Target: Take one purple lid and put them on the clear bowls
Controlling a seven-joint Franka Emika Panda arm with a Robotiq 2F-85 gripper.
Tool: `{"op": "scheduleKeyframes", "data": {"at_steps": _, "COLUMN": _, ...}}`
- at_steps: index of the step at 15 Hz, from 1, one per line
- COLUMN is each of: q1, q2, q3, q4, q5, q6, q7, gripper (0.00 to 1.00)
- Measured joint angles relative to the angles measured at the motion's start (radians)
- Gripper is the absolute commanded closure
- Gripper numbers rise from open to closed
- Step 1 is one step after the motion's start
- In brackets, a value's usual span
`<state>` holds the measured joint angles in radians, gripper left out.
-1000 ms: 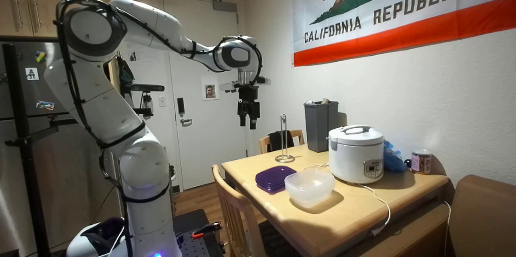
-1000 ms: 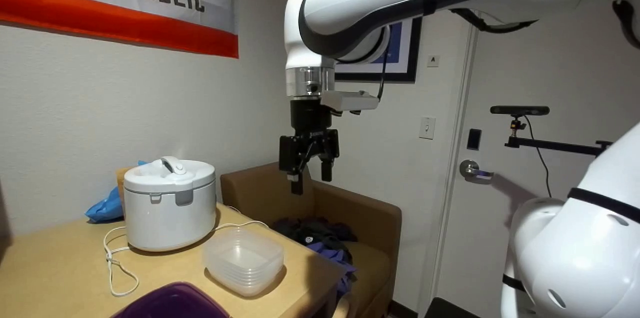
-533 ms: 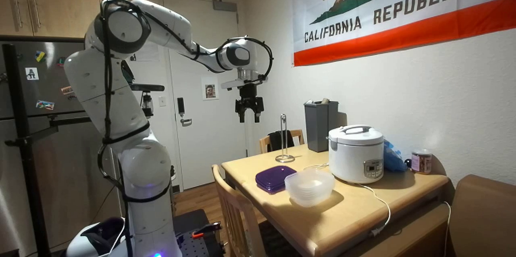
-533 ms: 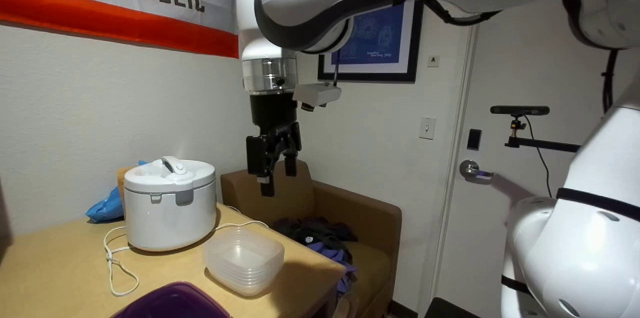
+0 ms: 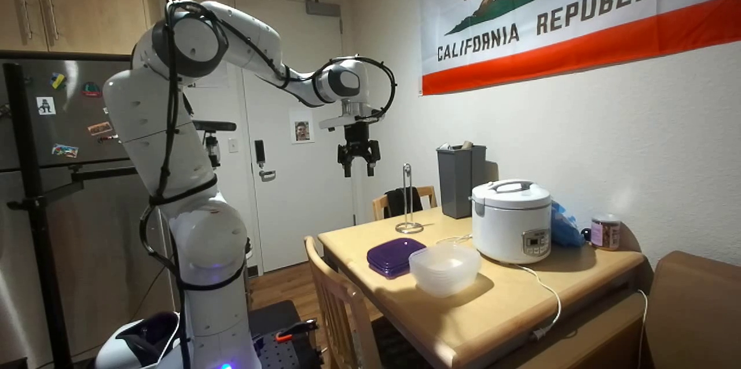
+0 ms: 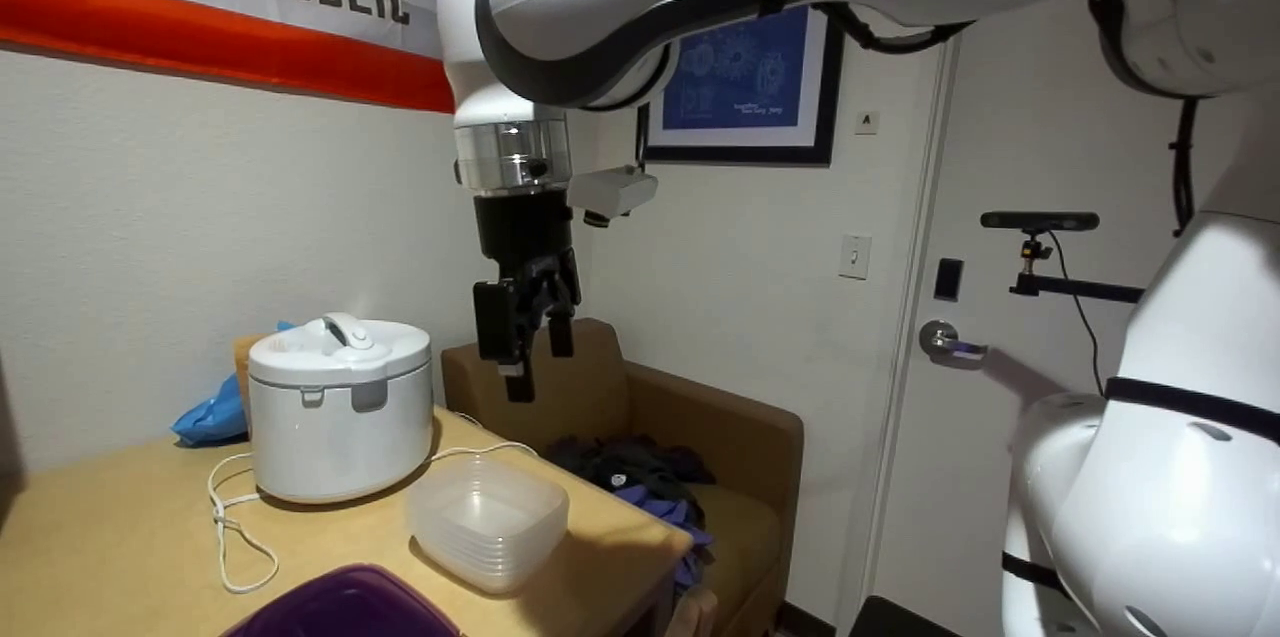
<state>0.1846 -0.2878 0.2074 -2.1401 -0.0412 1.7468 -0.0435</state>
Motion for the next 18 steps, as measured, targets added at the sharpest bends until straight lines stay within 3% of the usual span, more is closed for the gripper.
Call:
{"op": "scheduleKeyframes", "data": {"at_steps": 8, "q1": 0.044, "q2": 0.165, "q3": 0.0, "q4": 0.012, "q5": 0.069, "q6": 0.168, "q7": -0.19, "gripper": 0.0}}
{"op": "scheduleKeyframes", "data": {"at_steps": 13, "q1": 0.034, "q2": 0.315, "q3": -0.014, "q4": 0.042, "q5": 0.133, "q6": 0.21, "q7": -0.199, "gripper": 0.0}}
{"op": "scheduleKeyframes", "data": {"at_steps": 18, "q1": 0.036, "q2": 0.405, "q3": -0.008, "q4": 0.099, "q5": 0.069, "q6": 0.215, "q7": -0.162, "gripper": 0.0}}
